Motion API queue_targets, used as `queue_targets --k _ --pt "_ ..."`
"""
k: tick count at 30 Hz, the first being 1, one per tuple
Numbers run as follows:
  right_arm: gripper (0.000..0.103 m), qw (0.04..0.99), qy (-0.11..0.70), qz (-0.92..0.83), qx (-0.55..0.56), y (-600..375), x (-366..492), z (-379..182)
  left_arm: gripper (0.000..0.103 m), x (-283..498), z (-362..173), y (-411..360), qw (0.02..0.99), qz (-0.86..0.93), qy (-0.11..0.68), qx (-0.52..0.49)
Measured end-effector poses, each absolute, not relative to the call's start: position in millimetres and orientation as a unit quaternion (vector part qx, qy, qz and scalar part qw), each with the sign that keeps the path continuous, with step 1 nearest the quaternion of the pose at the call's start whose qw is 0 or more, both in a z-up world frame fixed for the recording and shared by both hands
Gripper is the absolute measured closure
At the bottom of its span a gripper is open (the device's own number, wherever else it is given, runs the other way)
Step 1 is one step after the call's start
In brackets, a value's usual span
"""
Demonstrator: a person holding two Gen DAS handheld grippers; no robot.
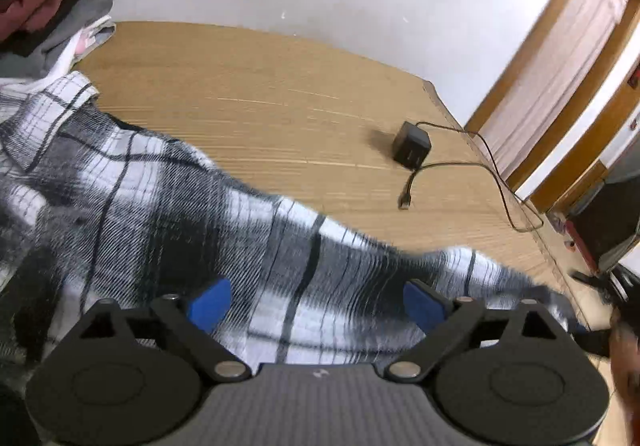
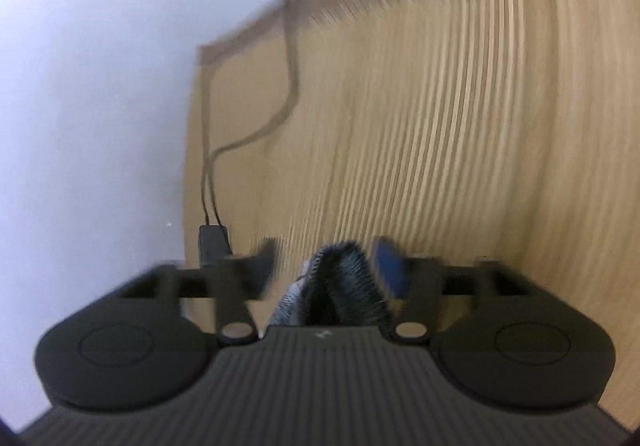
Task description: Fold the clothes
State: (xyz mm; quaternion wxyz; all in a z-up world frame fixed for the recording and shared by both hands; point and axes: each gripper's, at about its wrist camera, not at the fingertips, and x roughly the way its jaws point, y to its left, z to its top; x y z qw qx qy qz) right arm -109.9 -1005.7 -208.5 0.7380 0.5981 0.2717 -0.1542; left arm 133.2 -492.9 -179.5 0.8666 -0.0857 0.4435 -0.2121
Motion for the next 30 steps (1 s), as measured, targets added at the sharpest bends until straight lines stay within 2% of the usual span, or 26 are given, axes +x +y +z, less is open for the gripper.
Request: queue_targets --k 5,9,13,19,22,26,30 --pt "0.021 0.787 0.341 -0.141 0.494 -981.5 -125.7 -201.7 0.009 147.6 -191.2 -536.5 0.845 -0.252 0.469 -0.045" --pt "0.021 0.819 0.319 -0.134 0.457 -958.1 -118.6 -208.7 0.009 145.1 -214.0 -565.1 0.827 -0.254 0.499 -0.043" --pt "0.022 0.833 0.3 -0.131 0.447 -937.7 -99.0 -209.9 0.008 127.6 -215.1 -577.9 0.834 -0.248 0.492 -0.013" --pt "0.024 0.859 0.286 -0.148 0.399 -913.2 -83.2 -200.0 0.009 88.6 -180.6 -540.5 0.851 -0.21 0.479 -0.044" --pt "0.092 0.862 0.314 -0.175 0.357 -909.1 -57.6 -199.1 0.009 65.1 -160.6 -492.0 0.858 -0.185 0.472 -0.081" --pt "0.092 0.88 0.289 -0.136 0.351 -897.4 -41.0 -176.1 0.009 50.2 -149.5 -413.5 0.87 -0.124 0.462 -0.12" --pt "0.092 0.909 0.253 -0.063 0.326 -843.1 -33.5 -109.1 0.009 58.0 -139.3 -354.5 0.886 -0.109 0.431 -0.132"
